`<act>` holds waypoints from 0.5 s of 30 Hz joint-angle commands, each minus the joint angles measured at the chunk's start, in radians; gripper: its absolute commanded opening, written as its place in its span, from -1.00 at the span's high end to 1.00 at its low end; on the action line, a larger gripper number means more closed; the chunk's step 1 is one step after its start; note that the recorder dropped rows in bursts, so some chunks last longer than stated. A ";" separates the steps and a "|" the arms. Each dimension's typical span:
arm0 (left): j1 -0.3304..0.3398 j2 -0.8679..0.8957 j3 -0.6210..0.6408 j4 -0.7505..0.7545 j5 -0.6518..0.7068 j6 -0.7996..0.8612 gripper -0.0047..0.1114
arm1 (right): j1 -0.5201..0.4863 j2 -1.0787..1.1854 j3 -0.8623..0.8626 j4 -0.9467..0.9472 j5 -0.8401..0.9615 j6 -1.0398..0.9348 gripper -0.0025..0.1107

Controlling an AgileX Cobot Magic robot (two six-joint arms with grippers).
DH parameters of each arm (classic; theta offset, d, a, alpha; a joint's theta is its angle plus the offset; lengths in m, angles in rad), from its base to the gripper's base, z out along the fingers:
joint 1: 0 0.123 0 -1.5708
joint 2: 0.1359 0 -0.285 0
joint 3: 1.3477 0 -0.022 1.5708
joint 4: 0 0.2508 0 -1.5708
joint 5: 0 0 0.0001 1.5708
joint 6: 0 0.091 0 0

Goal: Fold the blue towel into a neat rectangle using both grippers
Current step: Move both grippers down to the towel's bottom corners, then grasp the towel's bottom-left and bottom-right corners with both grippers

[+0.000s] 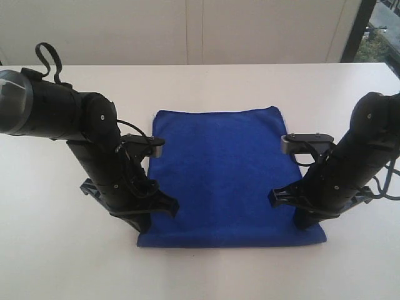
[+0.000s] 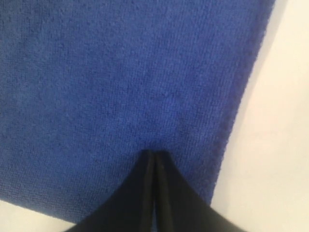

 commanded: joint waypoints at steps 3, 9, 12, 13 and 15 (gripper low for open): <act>-0.005 -0.010 0.008 0.003 0.006 -0.006 0.92 | 0.004 0.003 0.000 -0.005 -0.005 0.021 0.96; -0.005 -0.047 0.008 0.024 0.008 -0.006 0.92 | 0.004 -0.080 0.000 -0.005 -0.005 0.021 0.96; -0.005 -0.083 0.008 0.057 0.016 -0.006 0.92 | 0.004 -0.130 0.000 -0.007 -0.005 0.021 0.96; -0.005 -0.101 0.008 0.081 0.025 -0.006 0.92 | 0.004 -0.154 0.000 -0.016 -0.003 0.014 0.96; -0.005 -0.147 0.008 0.139 0.050 0.041 0.92 | 0.004 -0.200 0.000 -0.025 0.005 -0.091 0.96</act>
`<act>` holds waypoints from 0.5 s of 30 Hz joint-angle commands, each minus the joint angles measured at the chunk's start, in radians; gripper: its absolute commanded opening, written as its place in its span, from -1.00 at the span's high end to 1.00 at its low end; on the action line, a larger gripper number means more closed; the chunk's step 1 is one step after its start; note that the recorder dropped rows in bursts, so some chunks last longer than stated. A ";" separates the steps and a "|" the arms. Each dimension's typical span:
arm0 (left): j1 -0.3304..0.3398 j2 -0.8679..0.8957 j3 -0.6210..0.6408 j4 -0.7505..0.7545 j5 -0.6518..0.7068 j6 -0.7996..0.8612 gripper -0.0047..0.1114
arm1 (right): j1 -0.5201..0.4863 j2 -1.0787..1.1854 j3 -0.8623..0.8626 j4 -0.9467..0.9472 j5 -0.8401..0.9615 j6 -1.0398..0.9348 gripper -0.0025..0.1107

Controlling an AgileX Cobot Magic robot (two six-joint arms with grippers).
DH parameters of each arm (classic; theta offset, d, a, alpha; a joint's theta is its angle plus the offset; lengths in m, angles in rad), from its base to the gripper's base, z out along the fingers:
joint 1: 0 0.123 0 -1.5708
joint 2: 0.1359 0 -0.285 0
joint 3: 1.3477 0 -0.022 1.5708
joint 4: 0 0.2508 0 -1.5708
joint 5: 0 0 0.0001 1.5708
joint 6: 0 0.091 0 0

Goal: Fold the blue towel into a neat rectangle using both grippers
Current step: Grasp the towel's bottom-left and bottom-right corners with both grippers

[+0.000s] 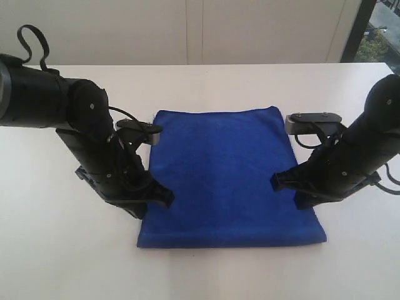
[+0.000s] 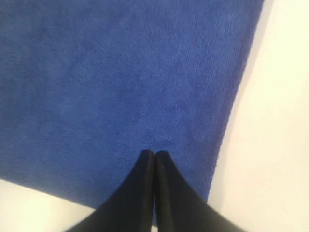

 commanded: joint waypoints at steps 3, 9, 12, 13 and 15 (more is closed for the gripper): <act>-0.005 -0.120 0.008 0.076 0.112 0.394 0.92 | 0.001 -0.118 0.002 -0.020 0.076 -0.476 0.96; -0.005 -0.114 0.013 -0.139 0.185 0.864 0.92 | 0.001 -0.121 0.017 -0.016 0.181 -0.846 0.95; -0.005 -0.081 0.014 -0.251 0.182 1.002 0.92 | 0.001 -0.121 0.045 -0.020 0.160 -0.846 0.81; -0.005 -0.068 0.014 -0.271 0.177 1.029 0.92 | 0.001 -0.121 0.058 -0.025 0.143 -0.857 0.72; -0.005 -0.046 0.014 -0.279 0.175 1.057 0.92 | 0.001 -0.121 0.088 -0.025 0.101 -0.905 0.54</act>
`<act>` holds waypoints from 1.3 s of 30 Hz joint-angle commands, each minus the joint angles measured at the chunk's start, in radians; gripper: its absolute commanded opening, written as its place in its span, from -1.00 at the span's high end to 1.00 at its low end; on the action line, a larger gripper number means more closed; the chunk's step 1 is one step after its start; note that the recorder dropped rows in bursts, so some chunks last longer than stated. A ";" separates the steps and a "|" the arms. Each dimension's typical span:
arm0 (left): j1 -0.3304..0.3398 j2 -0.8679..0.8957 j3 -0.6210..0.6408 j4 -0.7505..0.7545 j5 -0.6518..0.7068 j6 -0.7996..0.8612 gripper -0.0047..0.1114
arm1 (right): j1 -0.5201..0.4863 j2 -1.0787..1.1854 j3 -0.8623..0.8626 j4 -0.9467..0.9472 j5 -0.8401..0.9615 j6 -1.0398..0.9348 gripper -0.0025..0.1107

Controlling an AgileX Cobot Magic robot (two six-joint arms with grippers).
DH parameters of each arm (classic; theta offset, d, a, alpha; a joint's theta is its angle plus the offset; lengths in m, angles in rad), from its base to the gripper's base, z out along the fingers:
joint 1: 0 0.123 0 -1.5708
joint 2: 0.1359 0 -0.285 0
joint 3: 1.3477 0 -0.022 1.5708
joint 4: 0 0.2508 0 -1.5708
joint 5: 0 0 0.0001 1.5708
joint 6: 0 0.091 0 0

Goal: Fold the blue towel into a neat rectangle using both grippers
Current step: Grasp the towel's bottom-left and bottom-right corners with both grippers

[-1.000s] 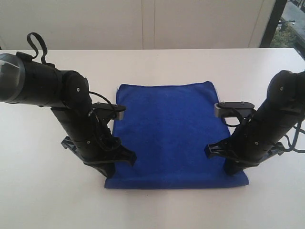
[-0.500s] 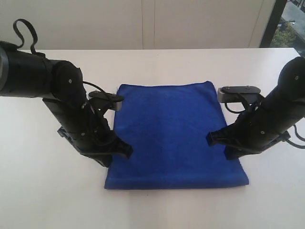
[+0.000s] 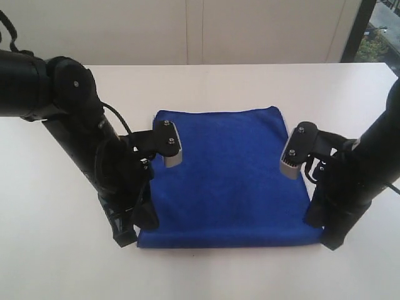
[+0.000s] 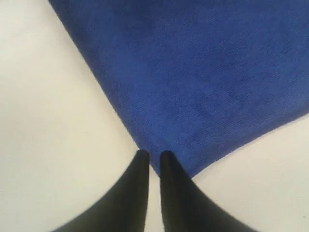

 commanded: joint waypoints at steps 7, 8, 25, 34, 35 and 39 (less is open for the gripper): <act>-0.005 0.070 0.010 -0.047 -0.011 0.113 0.71 | -0.001 -0.006 0.118 0.000 -0.148 -0.270 0.23; -0.005 0.072 0.010 -0.047 -0.016 0.116 0.61 | -0.001 -0.004 0.120 0.000 -0.155 -0.270 0.23; -0.005 0.118 0.055 -0.012 -0.103 0.255 0.17 | -0.001 0.112 0.120 0.026 -0.206 -0.270 0.23; -0.005 0.157 0.069 -0.045 -0.110 0.329 0.19 | -0.001 0.141 0.120 0.047 -0.206 -0.270 0.30; -0.005 0.167 0.069 -0.043 -0.110 0.329 0.22 | -0.001 0.141 0.120 0.047 -0.210 -0.270 0.40; -0.005 0.169 0.069 -0.025 -0.109 0.326 0.83 | -0.001 0.141 0.118 0.047 -0.216 -0.268 0.80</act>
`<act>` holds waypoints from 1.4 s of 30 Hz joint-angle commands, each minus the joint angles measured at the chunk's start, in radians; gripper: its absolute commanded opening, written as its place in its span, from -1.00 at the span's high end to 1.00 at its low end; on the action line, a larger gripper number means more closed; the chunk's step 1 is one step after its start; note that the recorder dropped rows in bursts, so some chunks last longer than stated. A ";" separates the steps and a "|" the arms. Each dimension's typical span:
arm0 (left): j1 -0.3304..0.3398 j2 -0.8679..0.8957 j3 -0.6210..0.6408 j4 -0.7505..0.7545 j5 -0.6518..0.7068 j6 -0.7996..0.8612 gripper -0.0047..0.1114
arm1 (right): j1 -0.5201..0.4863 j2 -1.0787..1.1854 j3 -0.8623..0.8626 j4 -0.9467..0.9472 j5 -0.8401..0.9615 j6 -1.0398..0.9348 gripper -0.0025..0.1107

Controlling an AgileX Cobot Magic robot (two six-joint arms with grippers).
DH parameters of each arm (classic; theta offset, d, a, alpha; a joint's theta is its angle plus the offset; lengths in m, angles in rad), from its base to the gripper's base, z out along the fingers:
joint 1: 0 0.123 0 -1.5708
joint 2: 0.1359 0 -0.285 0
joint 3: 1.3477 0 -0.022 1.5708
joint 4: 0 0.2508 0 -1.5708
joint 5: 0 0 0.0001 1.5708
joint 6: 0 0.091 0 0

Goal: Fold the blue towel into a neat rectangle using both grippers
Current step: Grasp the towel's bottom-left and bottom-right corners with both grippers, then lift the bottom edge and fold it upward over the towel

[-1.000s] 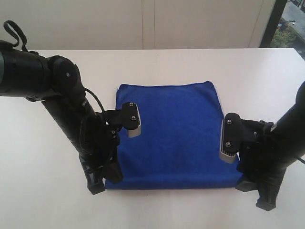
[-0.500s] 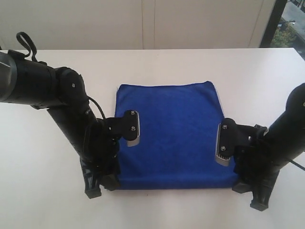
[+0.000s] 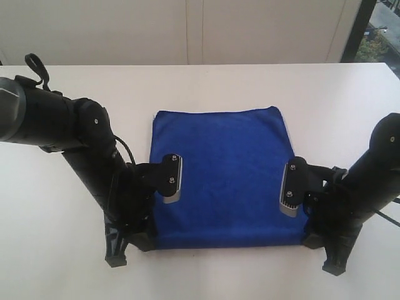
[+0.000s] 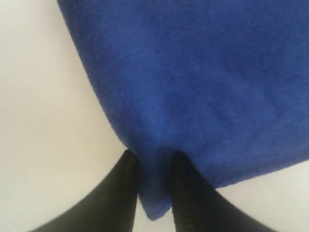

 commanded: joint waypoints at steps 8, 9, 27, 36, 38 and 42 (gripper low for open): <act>-0.005 -0.044 0.011 0.057 0.092 -0.006 0.92 | -0.001 -0.073 0.002 0.006 0.116 -0.004 0.90; -0.005 -0.060 0.011 0.057 0.113 -0.008 0.92 | -0.001 -0.092 0.002 0.006 0.126 -0.004 0.90; -0.002 -0.199 -0.083 0.157 0.102 -0.245 0.92 | -0.001 -0.247 -0.002 0.006 -0.025 -0.004 0.90; 0.027 -0.199 -0.088 0.198 -0.060 -0.388 0.92 | -0.001 -0.247 -0.016 0.006 -0.191 0.066 0.90; 0.041 -0.199 -0.093 0.198 -0.087 -0.406 0.92 | -0.001 -0.247 -0.031 0.006 -0.213 0.081 0.90; 0.048 -0.192 -0.113 0.199 -0.110 -0.427 0.92 | -0.001 -0.235 -0.073 0.006 -0.230 0.120 0.90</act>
